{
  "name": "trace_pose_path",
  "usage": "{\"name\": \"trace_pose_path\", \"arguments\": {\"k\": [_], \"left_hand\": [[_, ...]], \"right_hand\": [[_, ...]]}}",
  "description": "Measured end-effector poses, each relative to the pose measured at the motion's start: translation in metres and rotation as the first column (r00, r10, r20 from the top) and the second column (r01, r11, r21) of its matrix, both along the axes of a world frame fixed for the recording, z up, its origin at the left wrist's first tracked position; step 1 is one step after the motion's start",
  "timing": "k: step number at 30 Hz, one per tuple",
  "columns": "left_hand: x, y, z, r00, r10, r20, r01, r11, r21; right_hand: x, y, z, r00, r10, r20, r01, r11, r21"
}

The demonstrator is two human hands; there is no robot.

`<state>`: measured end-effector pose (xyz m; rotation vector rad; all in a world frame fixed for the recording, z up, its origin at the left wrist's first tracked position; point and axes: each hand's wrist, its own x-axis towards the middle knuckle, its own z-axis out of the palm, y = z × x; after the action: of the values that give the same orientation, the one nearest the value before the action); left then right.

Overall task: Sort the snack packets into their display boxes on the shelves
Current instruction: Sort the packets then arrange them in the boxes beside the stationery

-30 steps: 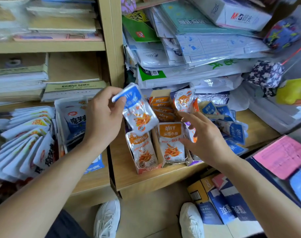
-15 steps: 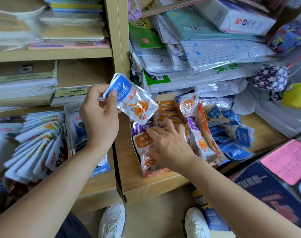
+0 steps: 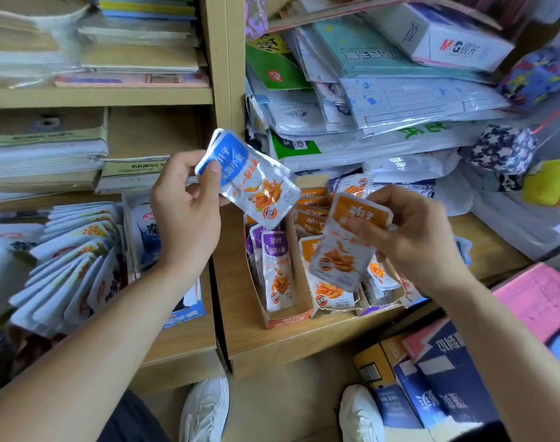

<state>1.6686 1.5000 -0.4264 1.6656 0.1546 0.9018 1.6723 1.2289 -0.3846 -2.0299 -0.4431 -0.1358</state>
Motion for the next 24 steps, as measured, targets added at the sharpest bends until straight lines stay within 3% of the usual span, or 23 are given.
{"name": "trace_pose_path", "arguments": {"k": [4, 10, 14, 18, 21, 24], "left_hand": [[-0.001, -0.009, -0.001, 0.998, -0.052, -0.022, 0.053, 0.998, 0.038], [-0.002, -0.021, 0.001, 0.988, -0.15, -0.019, 0.152, 0.983, 0.1], [-0.002, -0.025, 0.001, 0.979, -0.203, -0.022, 0.204, 0.965, 0.165], [-0.004, -0.031, 0.005, 0.952, -0.304, -0.04, 0.306, 0.931, 0.2], [-0.01, -0.047, 0.013, 0.915, -0.4, -0.056, 0.403, 0.895, 0.192], [-0.014, -0.064, 0.016, 0.888, -0.457, -0.042, 0.455, 0.864, 0.217]], "right_hand": [[0.004, -0.015, -0.024, 0.999, -0.025, 0.043, 0.038, 0.943, -0.329], [-0.008, 0.011, -0.071, 0.972, 0.118, 0.204, -0.019, 0.902, -0.432], [-0.014, -0.004, -0.069, 0.995, -0.008, 0.102, 0.041, 0.947, -0.32], [-0.019, -0.02, -0.052, 0.982, -0.187, 0.02, 0.187, 0.982, -0.01], [-0.024, -0.026, -0.042, 0.994, -0.078, -0.076, 0.086, 0.989, 0.12], [-0.031, -0.024, -0.041, 0.994, 0.04, -0.099, -0.032, 0.996, 0.086]]}}
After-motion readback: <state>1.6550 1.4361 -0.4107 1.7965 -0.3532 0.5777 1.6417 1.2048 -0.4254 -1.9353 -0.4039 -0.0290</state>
